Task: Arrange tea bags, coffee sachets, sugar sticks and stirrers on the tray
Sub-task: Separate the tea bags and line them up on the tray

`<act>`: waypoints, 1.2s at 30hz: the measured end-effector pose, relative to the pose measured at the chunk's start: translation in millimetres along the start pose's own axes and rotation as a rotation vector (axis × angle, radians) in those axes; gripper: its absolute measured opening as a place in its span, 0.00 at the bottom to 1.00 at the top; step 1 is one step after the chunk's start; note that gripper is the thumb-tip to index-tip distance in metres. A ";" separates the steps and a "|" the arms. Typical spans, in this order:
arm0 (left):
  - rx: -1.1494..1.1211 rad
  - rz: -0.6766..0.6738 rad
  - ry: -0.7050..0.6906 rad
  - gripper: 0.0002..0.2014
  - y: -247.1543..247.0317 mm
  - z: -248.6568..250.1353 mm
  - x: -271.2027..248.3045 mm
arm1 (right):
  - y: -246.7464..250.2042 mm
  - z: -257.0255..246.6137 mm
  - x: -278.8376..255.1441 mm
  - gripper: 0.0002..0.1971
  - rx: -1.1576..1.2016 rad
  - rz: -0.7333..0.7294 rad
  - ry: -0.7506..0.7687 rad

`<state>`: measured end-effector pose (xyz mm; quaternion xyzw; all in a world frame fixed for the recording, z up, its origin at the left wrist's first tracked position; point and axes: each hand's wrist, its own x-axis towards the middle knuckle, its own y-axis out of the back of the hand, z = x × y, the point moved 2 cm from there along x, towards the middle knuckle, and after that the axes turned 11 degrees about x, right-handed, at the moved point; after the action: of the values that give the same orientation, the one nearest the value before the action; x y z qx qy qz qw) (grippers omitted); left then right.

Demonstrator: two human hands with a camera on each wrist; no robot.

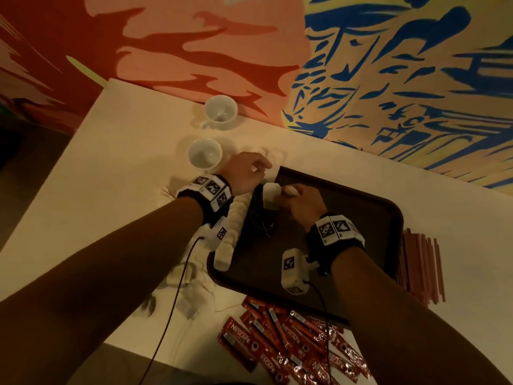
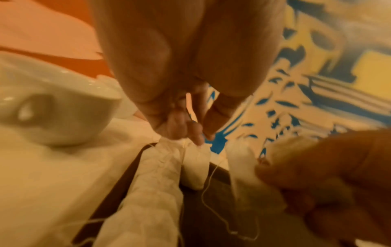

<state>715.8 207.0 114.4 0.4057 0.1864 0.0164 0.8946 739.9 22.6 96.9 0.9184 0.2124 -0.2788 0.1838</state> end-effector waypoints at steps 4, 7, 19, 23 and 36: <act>-0.143 -0.305 0.039 0.16 7.7 -2.2 -13.8 | -5.0 -4.3 5.8 0.15 0.001 0.000 0.017; -0.045 -0.263 -0.020 0.14 8.1 -5.6 -12.2 | -9.6 -6.7 6.6 0.16 -0.003 -0.031 0.045; 0.301 -0.097 0.000 0.08 -14.6 -10.4 8.1 | -14.8 -1.3 19.3 0.16 0.166 -0.028 -0.131; 0.282 0.016 -0.003 0.13 -13.0 -7.0 5.3 | -21.5 -0.7 25.5 0.14 0.330 -0.001 -0.215; 0.619 -0.131 -0.238 0.09 -35.2 -13.2 -19.0 | -28.1 1.1 37.8 0.17 0.036 -0.024 -0.091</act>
<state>689.3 189.4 86.8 0.6443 0.1026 -0.1459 0.7437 754.1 56.6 67.6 0.9052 0.2098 -0.3263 0.1735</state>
